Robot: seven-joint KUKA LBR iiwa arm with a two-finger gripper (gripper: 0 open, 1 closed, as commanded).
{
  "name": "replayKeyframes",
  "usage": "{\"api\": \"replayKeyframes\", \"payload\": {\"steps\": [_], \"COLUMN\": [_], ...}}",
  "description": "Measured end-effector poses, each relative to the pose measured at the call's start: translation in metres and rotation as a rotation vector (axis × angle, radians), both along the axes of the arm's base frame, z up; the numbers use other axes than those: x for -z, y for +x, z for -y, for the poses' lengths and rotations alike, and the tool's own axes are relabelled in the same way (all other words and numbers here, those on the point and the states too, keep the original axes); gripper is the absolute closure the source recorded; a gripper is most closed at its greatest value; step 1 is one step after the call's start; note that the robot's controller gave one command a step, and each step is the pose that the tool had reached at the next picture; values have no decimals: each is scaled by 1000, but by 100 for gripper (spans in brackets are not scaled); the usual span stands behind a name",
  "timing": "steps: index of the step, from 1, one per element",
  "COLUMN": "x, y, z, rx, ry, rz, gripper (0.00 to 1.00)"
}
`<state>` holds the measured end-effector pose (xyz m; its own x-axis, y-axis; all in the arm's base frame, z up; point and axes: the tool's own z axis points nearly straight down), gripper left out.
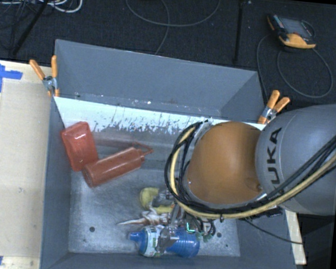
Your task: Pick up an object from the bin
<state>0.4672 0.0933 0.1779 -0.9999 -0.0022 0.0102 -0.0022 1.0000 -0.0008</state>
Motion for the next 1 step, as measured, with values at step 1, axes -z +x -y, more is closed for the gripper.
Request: {"api": "replayKeyframes", "payload": {"steps": [1], "x": [-4], "y": [2], "z": [0], "rx": [3], "ry": [1], "rz": [8], "gripper": [0]}}
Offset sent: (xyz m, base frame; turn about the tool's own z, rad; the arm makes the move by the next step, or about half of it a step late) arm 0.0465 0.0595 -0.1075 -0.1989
